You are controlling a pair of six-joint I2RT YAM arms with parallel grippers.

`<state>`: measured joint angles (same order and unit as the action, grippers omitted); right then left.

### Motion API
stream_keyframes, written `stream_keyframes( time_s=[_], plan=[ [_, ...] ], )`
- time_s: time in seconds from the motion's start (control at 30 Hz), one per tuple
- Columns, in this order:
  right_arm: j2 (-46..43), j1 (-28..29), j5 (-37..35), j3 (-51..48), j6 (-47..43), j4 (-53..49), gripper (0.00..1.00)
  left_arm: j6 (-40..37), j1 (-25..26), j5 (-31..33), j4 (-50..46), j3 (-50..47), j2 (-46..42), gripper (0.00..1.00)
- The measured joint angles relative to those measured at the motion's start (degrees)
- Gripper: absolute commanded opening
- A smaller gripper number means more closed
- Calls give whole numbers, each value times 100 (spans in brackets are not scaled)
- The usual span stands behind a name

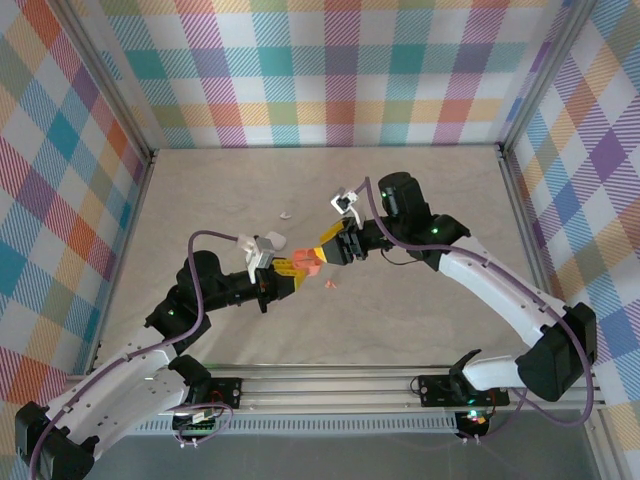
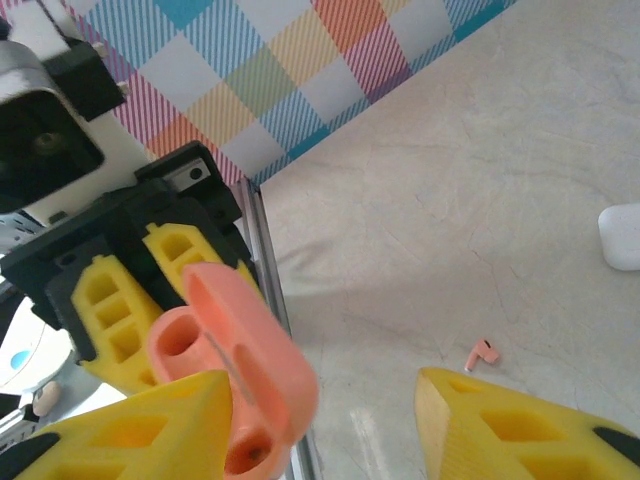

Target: Insert the wireless bluetooth earbuds into the charging case

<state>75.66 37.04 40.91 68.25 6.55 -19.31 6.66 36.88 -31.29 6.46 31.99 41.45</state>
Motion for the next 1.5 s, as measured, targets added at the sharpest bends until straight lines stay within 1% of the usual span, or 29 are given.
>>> stream_keyframes(
  time_s=[0.1, 0.17, 0.27, 0.33, 0.5, 0.67, 0.83, 0.93, 1.07, 1.17, 1.33, 1.5],
  plan=[
    [-92, 0, 4, -2, 190, 68, 53, 37, 9, 195, -57, -4, 7, 0],
    [-138, 0, -24, -2, 323, 85, 56, 87, 11, 315, -48, -39, 2, 0],
    [-151, 0, -328, 9, 553, 15, 59, 164, 11, 516, -61, -162, -15, 0],
    [-129, -24, -597, 44, 649, -170, 59, 214, 11, 634, -125, -273, -72, 0],
    [133, -37, -1161, 210, 678, -575, 55, 323, 11, 844, -356, -529, -426, 0],
    [850, -37, -1919, 442, 621, -1158, 54, 337, 13, 1045, -704, -658, -907, 0],
    [1969, -37, -2555, 769, 426, -1725, 53, 442, 13, 1172, -942, -874, -1440, 0],
    [2599, -37, -2745, 979, 348, -1980, 52, 492, 13, 1274, -1088, -1003, -1738, 0],
    [3259, -37, -2782, 1167, 328, -2135, 51, 490, 13, 1392, -1386, -1014, -2081, 0],
    [3574, -37, -2581, 1217, 334, -2184, 51, 494, 13, 1482, -1475, -1086, -2317, 0],
    [3674, -37, -2159, 1167, 490, -2048, 51, 507, 13, 1598, -1681, -1158, -2433, 0],
    [3681, -37, -2041, 1097, 603, -1950, 51, 446, 13, 1600, -1755, -1161, -2433, 0]
  ],
)
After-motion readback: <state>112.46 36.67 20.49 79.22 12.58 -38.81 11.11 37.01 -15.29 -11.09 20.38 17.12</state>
